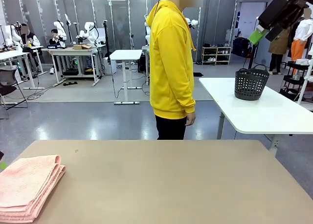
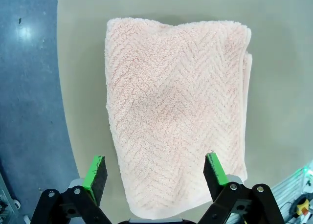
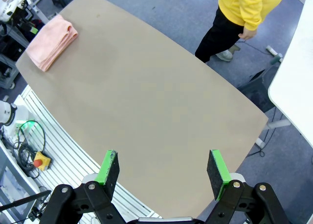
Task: Fold the towel.
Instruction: Pick up the 100 cm Hotel Towel and place it on the left side of the table.
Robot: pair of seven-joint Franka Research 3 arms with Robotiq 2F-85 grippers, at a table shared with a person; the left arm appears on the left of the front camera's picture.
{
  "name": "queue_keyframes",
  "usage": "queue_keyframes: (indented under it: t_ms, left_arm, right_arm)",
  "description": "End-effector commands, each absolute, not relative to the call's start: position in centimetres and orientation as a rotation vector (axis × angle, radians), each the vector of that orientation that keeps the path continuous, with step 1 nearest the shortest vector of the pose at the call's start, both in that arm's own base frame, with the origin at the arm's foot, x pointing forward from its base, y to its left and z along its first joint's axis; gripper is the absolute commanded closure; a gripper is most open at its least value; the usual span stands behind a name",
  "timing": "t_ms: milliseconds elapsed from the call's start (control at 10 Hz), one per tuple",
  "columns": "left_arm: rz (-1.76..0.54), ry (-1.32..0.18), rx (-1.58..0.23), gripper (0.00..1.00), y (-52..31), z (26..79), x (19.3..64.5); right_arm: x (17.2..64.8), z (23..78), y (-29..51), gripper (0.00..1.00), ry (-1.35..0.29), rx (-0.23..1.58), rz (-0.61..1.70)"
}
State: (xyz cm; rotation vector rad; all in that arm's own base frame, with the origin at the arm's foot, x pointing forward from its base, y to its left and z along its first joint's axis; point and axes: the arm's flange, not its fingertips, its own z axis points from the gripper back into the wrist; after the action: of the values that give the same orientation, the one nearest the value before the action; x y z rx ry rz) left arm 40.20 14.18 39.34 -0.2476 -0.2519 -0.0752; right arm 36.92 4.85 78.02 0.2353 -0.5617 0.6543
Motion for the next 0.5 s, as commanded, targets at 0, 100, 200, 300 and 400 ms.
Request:
queue_keyframes:
  t_ms: [0,100,200,300,400]
  left_arm:
    - [-0.078,-0.249,-0.241,0.0,14.31,39.47,40.55]
    - [-0.078,-0.249,-0.241,0.0,14.31,39.47,40.55]
    - [-0.078,-0.249,-0.241,0.0,14.31,39.47,40.55]
    - [-0.078,-0.249,-0.241,0.0,14.31,39.47,40.55]
    - [-0.078,-0.249,-0.241,0.0,14.31,39.47,40.55]
  right_arm:
    - [36.79,78.09,4.85,0.09,-0.55,0.234,0.648]
    - [36.79,78.09,4.85,0.09,-0.55,0.234,0.648]
    - [36.79,78.09,4.85,0.09,-0.55,0.234,0.648]
    - [36.79,78.09,4.85,0.09,-0.55,0.234,0.648]
    - [36.79,78.09,4.85,0.09,-0.55,0.234,0.648]
